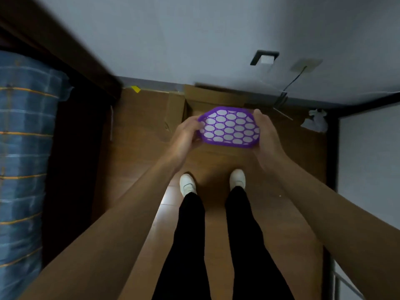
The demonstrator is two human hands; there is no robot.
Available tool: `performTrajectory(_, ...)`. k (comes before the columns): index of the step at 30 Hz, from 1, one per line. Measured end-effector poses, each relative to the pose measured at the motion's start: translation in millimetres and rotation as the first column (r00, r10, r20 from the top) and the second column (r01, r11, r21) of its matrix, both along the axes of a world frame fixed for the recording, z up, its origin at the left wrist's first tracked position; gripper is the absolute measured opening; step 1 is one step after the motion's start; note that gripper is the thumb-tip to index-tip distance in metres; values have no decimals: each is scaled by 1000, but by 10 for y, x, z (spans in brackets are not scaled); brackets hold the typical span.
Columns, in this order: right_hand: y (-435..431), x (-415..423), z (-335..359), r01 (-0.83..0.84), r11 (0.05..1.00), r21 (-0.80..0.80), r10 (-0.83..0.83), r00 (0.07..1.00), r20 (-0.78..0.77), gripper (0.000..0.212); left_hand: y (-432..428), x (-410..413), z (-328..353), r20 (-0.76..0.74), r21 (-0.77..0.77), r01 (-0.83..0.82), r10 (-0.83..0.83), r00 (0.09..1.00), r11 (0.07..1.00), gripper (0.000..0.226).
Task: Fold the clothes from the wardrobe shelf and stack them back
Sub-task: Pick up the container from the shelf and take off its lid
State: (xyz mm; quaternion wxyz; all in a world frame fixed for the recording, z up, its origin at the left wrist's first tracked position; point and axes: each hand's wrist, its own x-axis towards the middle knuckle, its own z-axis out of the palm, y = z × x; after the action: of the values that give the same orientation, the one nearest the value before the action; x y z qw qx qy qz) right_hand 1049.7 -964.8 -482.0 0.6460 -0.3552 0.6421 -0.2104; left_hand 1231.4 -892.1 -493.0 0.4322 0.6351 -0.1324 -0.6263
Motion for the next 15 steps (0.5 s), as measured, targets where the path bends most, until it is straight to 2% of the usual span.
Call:
performTrajectory(3,-356,114,-865,-29,999,29,29,1000,-12,39,-388,95,-831,13,87,-58,57,998,994,31)
performTrajectory(7,-726,185,-2224,-109,992,58,110,994,-8,20,-797,168,-2144,59,172,-53,43,997,984,38)
performTrajectory(10,-931,254,-3118,-162,985,62,165,985,-47,30,-1073,179,-3070,83,224,-62,45,996,973,44)
performTrajectory(12,-1043,277,-3621,-184,981,68,189,979,-78,35,-1194,173,-3602,122,238,-43,14,992,970,33)
performTrajectory(15,-1178,297,-4331,-252,964,90,258,964,-62,30,-1320,236,-4318,164,235,15,-55,985,972,16)
